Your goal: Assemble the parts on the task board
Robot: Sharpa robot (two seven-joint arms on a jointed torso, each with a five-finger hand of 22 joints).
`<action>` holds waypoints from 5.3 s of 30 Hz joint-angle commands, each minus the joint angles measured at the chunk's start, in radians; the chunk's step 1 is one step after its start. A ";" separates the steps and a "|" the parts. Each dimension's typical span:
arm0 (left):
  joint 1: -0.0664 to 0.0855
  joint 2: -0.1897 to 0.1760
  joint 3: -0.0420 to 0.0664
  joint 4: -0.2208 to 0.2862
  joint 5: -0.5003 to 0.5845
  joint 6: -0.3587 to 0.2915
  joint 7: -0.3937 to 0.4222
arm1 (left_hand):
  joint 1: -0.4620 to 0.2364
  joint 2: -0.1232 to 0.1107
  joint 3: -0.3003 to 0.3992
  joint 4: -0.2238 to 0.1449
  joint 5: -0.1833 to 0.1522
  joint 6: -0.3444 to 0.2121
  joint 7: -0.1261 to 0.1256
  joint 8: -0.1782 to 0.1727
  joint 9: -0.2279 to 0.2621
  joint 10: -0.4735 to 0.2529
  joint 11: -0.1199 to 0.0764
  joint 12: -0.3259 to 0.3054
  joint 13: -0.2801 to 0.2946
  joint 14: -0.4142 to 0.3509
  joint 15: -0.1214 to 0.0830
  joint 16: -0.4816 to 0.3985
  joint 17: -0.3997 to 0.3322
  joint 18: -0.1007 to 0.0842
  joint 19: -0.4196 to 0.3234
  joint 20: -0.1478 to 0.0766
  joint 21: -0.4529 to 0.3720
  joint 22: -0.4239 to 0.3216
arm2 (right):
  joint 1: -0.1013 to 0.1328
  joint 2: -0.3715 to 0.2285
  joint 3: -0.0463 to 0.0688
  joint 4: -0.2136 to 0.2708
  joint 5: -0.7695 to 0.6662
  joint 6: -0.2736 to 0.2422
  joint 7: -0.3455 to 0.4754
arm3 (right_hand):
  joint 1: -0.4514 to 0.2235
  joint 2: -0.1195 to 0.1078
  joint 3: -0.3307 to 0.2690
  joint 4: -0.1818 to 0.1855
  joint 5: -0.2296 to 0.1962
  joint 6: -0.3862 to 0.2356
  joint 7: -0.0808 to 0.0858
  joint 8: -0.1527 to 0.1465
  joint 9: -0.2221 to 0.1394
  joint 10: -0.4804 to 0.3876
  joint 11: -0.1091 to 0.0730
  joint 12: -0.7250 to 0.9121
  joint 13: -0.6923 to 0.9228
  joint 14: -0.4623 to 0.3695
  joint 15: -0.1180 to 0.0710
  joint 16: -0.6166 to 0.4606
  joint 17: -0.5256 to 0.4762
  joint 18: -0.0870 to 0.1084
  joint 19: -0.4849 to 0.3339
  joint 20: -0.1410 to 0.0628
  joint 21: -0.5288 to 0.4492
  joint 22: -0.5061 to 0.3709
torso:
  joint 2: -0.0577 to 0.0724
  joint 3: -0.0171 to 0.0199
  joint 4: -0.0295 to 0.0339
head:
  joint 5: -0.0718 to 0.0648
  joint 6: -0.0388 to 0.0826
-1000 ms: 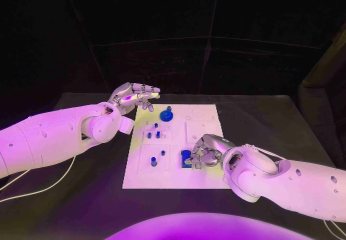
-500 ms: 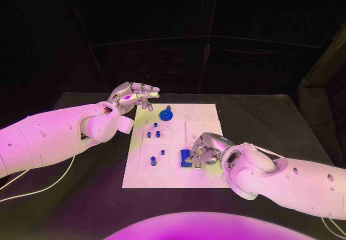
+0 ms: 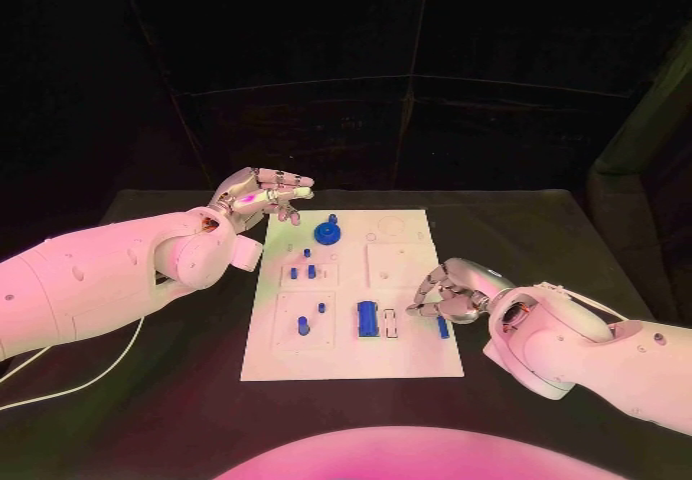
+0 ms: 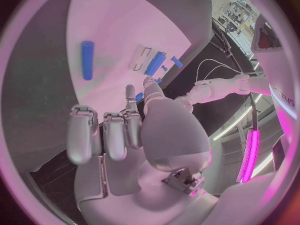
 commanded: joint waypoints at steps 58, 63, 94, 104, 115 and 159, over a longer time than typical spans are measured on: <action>-0.003 -0.007 -0.007 0.001 0.004 0.017 0.006 | 0.008 0.005 -0.008 -0.001 0.002 -0.006 -0.002 0.002 0.001 -0.004 -0.001 0.005 0.001 -0.009 0.001 -0.005 -0.003 0.014 0.001 0.004 -0.005 -0.002 | -0.018 0.032 -0.002 -0.057 -0.283 0.264 -0.170 | 0.085 0.025 0.014 -0.090 0.065 0.031 -0.005 -0.021 0.006 0.028 0.000 -0.054 0.161 0.078 0.003 -0.012 0.133 -0.012 0.021 0.010 -0.010 0.040 | -0.003 0.0018 -0.0137 | -0.019 -0.005; -0.003 -0.007 -0.007 0.002 0.004 0.017 0.006 | 0.008 0.005 -0.008 -0.001 0.002 -0.006 -0.002 0.002 0.001 -0.004 -0.001 0.005 0.001 -0.009 0.001 -0.005 -0.003 0.014 0.001 0.004 -0.005 -0.002 | -0.018 0.032 -0.002 -0.050 -0.252 0.215 -0.179 | 0.092 0.049 0.064 -0.096 0.137 0.042 -0.011 -0.031 0.000 0.031 -0.007 -0.051 0.164 0.079 -0.002 -0.011 0.135 -0.013 0.023 0.006 -0.008 0.044 | -0.002 0.0019 -0.0110 | -0.020 -0.005; -0.003 -0.003 -0.007 0.005 0.004 0.025 0.004 | 0.009 0.006 -0.009 -0.002 0.002 -0.005 -0.003 0.004 0.001 -0.004 -0.002 0.006 0.001 -0.011 0.000 -0.006 -0.007 0.014 0.001 0.004 -0.006 -0.003 | -0.016 0.090 -0.001 -0.022 0.140 0.030 -0.101 | -0.093 -0.050 0.301 -0.044 0.273 0.087 -0.016 -0.061 -0.012 0.037 -0.009 -0.052 0.167 0.081 -0.005 -0.008 0.144 -0.013 0.026 0.004 -0.008 0.045 | -0.002 0.0010 -0.0122 | -0.001 -0.004; -0.003 -0.004 -0.007 0.007 0.004 0.024 0.003 | 0.009 0.006 -0.010 -0.002 0.002 -0.005 -0.003 0.004 0.001 -0.004 -0.002 0.007 0.001 -0.010 0.000 -0.005 -0.006 0.014 0.001 0.004 -0.006 -0.003 | -0.016 0.120 -0.001 -0.040 0.133 0.074 -0.148 | -0.131 -0.051 0.301 -0.022 0.265 0.120 -0.032 -0.044 -0.001 0.049 -0.022 -0.031 0.179 0.083 -0.015 -0.003 0.155 -0.015 0.032 -0.004 -0.001 0.057 | -0.003 0.0022 -0.0144 | 0.006 -0.008; -0.002 -0.005 -0.007 0.008 0.004 0.024 0.003 | 0.010 0.007 -0.010 -0.002 0.002 -0.005 -0.003 0.004 0.001 -0.004 -0.002 0.007 0.001 -0.011 0.000 -0.005 -0.007 0.014 0.001 0.004 -0.007 -0.003 | -0.016 0.141 -0.001 -0.059 0.117 0.075 -0.162 | -0.133 -0.052 0.303 -0.021 0.264 0.125 -0.036 -0.041 0.002 0.050 -0.025 -0.031 0.180 0.083 -0.017 -0.003 0.155 -0.015 0.032 -0.007 -0.002 0.056 | -0.002 0.0019 -0.0138 | 0.008 -0.007; -0.002 -0.004 -0.007 0.008 0.004 0.025 0.003 | 0.010 0.007 -0.010 -0.002 0.002 -0.004 -0.004 0.004 0.001 -0.004 -0.002 0.007 0.001 -0.011 0.000 -0.005 -0.008 0.014 0.001 0.004 -0.007 -0.004 | -0.016 0.153 -0.001 -0.073 0.107 0.076 -0.116 | -0.147 -0.058 0.125 0.029 -0.020 0.111 -0.031 -0.036 0.030 0.048 -0.021 -0.042 0.180 0.082 -0.016 -0.006 0.152 -0.014 0.029 -0.008 -0.010 0.049 | -0.002 0.0026 -0.0148 | 0.011 -0.012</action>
